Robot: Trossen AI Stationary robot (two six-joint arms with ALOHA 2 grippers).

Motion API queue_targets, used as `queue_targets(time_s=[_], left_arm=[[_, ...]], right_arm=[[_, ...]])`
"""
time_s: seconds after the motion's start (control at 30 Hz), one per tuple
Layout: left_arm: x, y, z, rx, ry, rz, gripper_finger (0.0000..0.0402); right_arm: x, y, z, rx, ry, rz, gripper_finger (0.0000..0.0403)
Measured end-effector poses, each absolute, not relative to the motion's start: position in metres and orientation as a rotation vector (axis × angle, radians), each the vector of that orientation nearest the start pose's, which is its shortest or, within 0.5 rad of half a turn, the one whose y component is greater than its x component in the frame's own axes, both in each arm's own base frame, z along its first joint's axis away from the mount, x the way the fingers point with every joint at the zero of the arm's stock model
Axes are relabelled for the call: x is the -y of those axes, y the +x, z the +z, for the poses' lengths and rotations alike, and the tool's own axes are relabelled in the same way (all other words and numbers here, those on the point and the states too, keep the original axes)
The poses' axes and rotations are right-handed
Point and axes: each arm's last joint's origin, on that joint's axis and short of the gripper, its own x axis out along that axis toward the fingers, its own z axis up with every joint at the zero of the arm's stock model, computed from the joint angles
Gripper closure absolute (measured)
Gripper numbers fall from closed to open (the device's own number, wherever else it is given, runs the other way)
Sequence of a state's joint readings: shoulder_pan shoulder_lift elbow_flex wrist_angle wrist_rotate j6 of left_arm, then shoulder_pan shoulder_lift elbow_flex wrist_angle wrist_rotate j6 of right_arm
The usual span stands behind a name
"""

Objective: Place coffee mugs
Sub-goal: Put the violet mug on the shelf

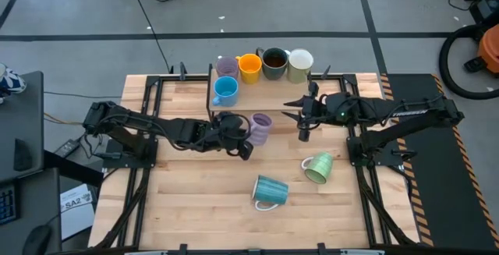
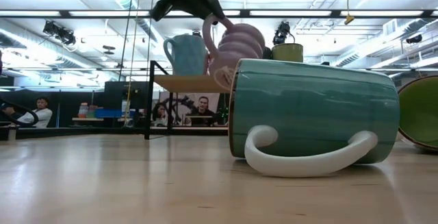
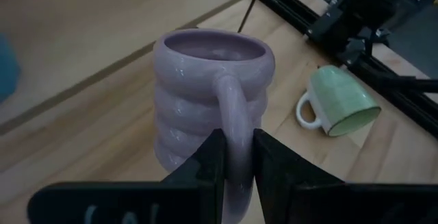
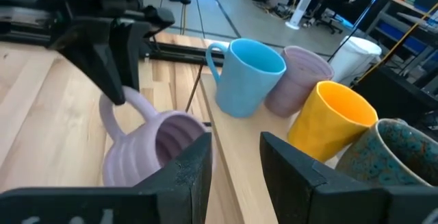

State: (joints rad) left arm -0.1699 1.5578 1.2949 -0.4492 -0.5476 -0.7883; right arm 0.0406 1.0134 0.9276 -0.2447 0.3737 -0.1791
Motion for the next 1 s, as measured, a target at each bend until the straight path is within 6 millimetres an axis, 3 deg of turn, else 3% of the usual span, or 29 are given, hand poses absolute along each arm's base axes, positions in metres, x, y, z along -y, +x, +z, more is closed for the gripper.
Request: queue_targets(time_s=[0.67,1.0], left_arm=[[0.039,0.343,0.314,-0.311,-0.400,0.674,0.0341],[0.021,0.344,0.315,-0.288,-0.356,0.768,0.0341]], right_arm=[[0.002,0.217,0.330,-0.412,-0.256,-0.294,0.0272],[0.002,0.218,0.330,-0.413,-0.256,-0.294,0.0273]])
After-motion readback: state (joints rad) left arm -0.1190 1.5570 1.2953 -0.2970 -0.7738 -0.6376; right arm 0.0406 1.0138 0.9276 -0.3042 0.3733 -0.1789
